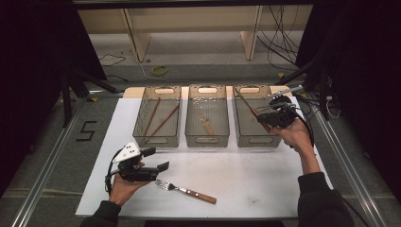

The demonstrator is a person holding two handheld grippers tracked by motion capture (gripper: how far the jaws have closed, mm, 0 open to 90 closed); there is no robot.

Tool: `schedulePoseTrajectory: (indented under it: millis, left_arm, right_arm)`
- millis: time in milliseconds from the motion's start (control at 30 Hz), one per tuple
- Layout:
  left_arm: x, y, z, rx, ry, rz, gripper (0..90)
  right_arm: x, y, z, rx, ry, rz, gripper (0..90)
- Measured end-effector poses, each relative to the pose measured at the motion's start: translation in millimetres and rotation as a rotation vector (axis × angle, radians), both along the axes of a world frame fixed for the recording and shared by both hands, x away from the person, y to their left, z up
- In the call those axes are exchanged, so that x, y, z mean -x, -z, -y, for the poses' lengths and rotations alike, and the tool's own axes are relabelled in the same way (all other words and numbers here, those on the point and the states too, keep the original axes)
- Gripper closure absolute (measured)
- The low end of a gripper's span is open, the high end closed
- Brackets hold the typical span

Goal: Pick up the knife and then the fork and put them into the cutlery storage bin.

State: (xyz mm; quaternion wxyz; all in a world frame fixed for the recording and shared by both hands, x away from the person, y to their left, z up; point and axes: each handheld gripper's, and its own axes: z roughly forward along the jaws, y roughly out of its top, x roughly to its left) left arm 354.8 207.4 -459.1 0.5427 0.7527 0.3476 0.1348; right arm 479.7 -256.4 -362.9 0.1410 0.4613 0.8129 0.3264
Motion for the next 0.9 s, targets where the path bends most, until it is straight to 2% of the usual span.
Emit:
schedulePoseTrajectory:
  millis: [100,400,900]
  left_arm:
    - [0.1,-0.1,0.2,0.001,0.000,0.001,16.5]
    - [0.0,-0.1,0.1,0.000,0.001,0.001,16.5]
    - [-0.1,-0.1,-0.1,0.005,-0.003,0.002,16.5]
  right_arm:
    - [-4.3,-0.7,1.4,0.016,0.012,-0.006,81.5]
    - [-12.6,0.2,4.3,0.015,0.040,-0.017,81.5]
    - [-30.0,2.3,-0.6,0.039,0.094,-0.044,81.5]
